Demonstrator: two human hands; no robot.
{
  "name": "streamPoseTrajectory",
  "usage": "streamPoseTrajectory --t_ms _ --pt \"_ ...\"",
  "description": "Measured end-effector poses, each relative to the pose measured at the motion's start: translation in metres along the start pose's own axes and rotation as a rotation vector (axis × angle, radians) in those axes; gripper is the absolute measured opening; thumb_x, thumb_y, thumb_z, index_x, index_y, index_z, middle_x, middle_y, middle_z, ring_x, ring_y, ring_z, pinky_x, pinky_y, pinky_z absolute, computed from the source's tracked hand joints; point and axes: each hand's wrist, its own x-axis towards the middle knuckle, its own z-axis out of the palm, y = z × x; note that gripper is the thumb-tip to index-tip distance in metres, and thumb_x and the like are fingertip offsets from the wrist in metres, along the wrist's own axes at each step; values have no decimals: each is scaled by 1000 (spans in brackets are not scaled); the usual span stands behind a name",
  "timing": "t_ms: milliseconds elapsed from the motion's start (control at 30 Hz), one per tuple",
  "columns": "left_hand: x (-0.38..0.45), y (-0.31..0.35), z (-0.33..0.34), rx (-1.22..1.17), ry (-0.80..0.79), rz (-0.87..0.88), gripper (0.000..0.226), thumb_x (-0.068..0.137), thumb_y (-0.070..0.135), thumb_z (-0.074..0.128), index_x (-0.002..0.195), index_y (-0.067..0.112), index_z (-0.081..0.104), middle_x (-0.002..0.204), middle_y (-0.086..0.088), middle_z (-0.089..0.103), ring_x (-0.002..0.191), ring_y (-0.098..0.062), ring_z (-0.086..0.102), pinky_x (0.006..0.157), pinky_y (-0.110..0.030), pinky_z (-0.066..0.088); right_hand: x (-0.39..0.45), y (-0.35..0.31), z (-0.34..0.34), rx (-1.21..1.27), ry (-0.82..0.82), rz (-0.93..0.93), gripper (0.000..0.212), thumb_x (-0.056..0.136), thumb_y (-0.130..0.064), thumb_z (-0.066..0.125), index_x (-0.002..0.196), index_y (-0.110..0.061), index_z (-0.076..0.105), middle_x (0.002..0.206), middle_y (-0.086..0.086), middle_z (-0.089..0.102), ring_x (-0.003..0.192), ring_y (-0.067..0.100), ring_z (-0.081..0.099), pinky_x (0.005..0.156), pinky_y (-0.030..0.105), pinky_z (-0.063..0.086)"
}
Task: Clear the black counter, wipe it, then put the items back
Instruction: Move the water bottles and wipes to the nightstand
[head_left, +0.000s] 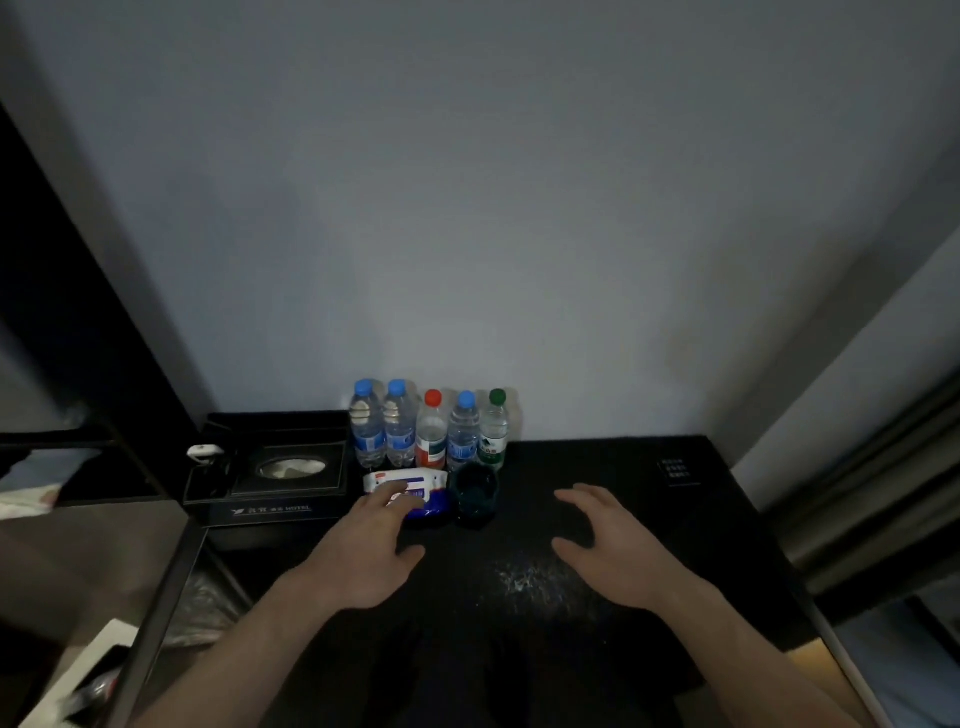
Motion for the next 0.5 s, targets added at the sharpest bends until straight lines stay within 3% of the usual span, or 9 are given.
streamPoseTrajectory --t_ms 200,500 --pt "79 17 -8 -34 15 67 65 95 40 66 153 31 38 159 9 28 146 -18 37 119 -37 37 67 1 -24 -36 -29 -31 69 99 -37 67 159 -26 34 167 -1 23 148 14 34 120 23 25" --pt "196 25 0 -109 -10 -63 62 87 29 68 145 23 47 148 -1 37 136 -28 48 110 -42 46 187 -4 -43 -56 -58 -128 67 98 -33 64 158 -20 34 156 7 36 140 25 44 118 34 35"
